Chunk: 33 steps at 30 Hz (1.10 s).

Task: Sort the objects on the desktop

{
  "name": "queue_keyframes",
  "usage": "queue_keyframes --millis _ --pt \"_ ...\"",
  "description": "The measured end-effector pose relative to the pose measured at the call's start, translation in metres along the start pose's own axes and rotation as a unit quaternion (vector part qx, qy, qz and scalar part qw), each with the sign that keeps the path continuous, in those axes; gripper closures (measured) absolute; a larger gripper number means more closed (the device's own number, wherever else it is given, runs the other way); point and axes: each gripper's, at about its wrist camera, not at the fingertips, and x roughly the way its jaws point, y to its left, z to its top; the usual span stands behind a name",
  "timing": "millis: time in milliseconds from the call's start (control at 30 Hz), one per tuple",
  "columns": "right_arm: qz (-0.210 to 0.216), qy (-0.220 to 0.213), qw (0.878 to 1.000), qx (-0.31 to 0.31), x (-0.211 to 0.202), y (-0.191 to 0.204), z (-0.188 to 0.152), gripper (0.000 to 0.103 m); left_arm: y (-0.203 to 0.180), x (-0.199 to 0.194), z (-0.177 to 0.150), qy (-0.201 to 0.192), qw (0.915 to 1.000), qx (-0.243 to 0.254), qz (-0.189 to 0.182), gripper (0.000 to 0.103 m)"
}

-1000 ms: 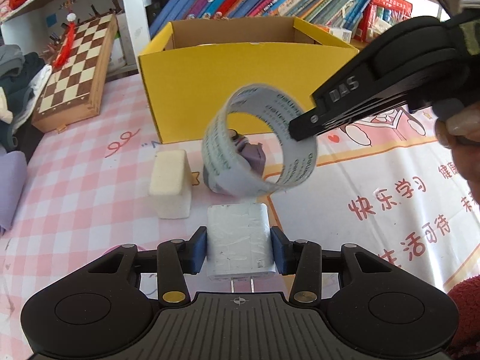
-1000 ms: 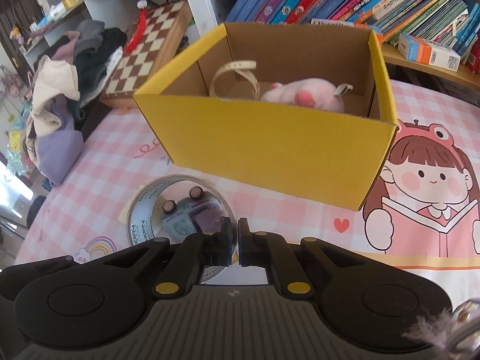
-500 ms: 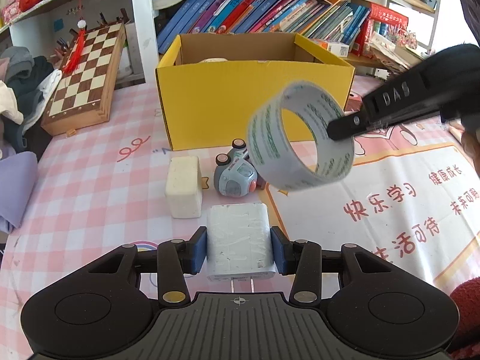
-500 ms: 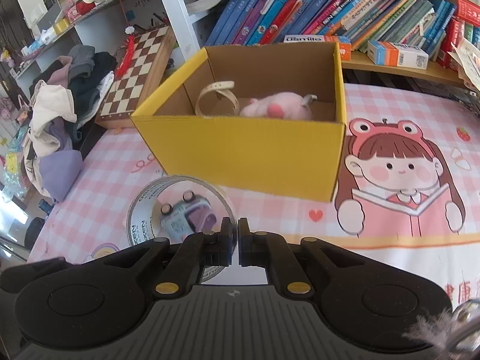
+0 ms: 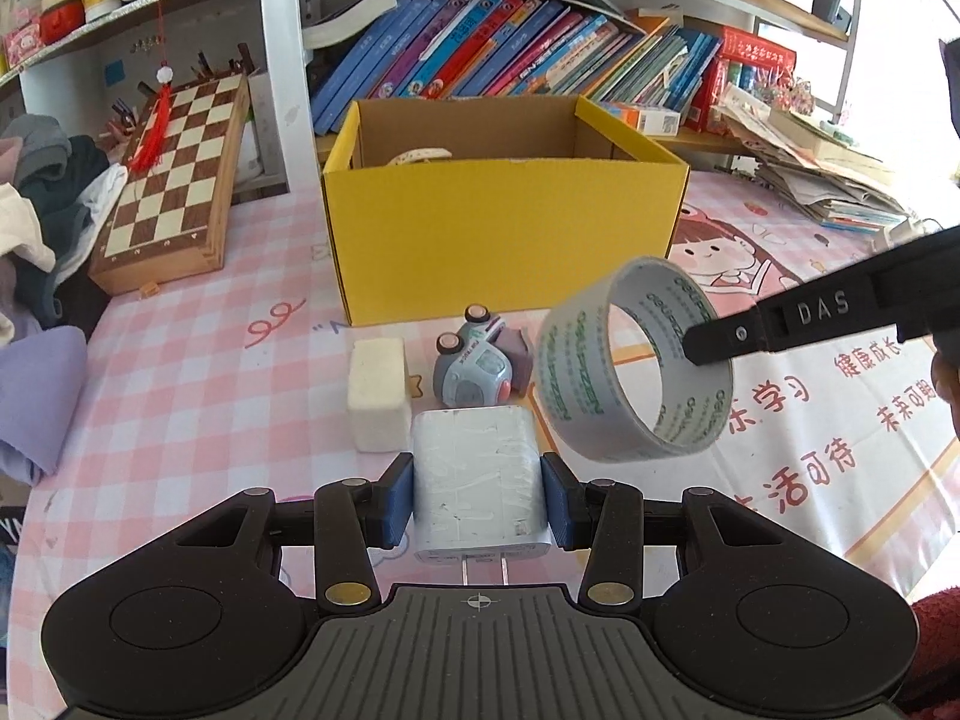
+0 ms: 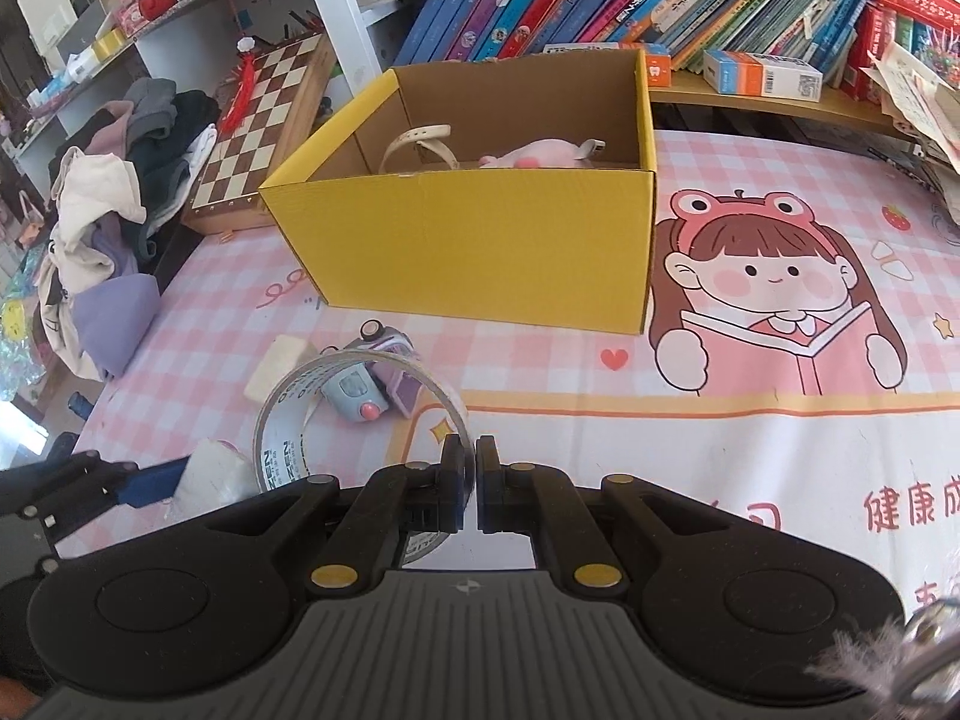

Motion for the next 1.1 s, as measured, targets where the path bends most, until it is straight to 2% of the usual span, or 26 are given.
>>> queue_keyframes --millis 567,1100 --pt "-0.012 0.001 1.000 0.004 -0.015 -0.006 -0.010 0.099 -0.003 -0.011 0.017 -0.023 0.9993 0.021 -0.019 0.060" --pt "0.005 -0.036 0.998 -0.053 -0.040 -0.004 0.036 0.099 -0.005 -0.018 0.058 -0.062 0.9964 0.052 -0.025 0.060"
